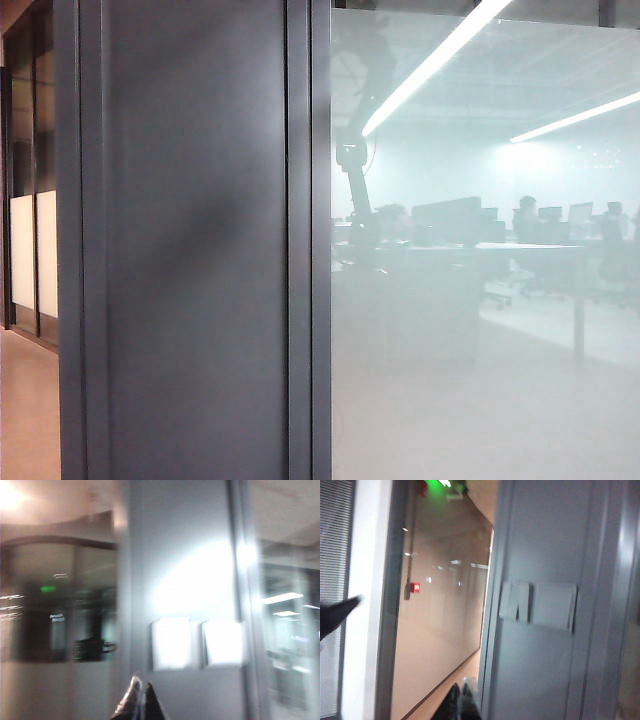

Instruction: Raise the arm to find the leftmost switch on the wall and turn off the lights.

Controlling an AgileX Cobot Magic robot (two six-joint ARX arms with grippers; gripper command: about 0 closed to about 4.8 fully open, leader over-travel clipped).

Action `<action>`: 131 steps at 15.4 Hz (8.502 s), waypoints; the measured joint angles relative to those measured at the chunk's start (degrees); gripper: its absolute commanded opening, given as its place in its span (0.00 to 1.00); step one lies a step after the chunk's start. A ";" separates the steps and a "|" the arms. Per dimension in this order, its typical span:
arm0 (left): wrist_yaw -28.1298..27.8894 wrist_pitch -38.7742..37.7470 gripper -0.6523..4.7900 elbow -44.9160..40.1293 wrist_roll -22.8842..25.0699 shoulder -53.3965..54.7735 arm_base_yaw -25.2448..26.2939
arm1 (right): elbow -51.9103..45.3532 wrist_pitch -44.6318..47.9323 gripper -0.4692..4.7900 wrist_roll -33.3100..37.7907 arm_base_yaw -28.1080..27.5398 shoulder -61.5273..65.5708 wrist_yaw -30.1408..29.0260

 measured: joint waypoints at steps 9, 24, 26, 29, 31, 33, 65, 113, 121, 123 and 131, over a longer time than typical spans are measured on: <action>-5.90 -14.16 0.11 -28.68 -0.37 -22.80 0.00 | -11.76 -32.54 0.09 -19.65 0.00 -20.17 25.44; 11.34 -8.52 0.11 -45.59 -10.49 -25.09 0.00 | -35.32 -48.61 0.09 -19.56 0.00 -53.27 45.16; 13.07 -8.57 0.11 -45.59 -10.54 -25.09 0.00 | -35.32 -48.74 0.09 -19.56 0.00 -53.27 45.16; 13.31 -9.03 0.11 -45.59 -10.56 -25.09 -0.74 | -35.32 -49.31 0.09 -19.56 0.00 -53.27 45.13; 13.29 -9.35 0.11 -45.59 -10.58 -25.09 -0.72 | -35.32 -49.33 0.09 -19.56 0.00 -53.27 45.13; 13.29 -9.42 0.11 -45.59 -10.58 -25.09 -0.72 | -35.32 -49.31 0.09 -19.56 0.00 -53.27 45.11; -7.37 -2.82 0.11 -67.47 -3.69 -30.62 2.19 | -35.32 -49.35 0.09 -19.56 0.00 -53.29 45.13; -1.31 -1.25 0.11 -67.47 -2.21 -30.62 2.19 | -35.52 -48.96 0.09 -19.85 0.00 -53.29 45.13; -1.31 -1.25 0.11 -67.47 -2.21 -30.62 2.19 | -64.37 -25.42 0.09 -27.02 -4.48 -53.27 47.71; -1.31 -1.25 0.11 -67.47 -2.21 -30.62 2.19 | -70.16 -23.10 0.09 -27.10 -4.35 -53.27 50.88; -1.29 -1.25 0.11 -67.45 -2.23 -30.62 2.19 | -78.60 -17.00 0.09 -27.10 -4.33 -56.74 53.07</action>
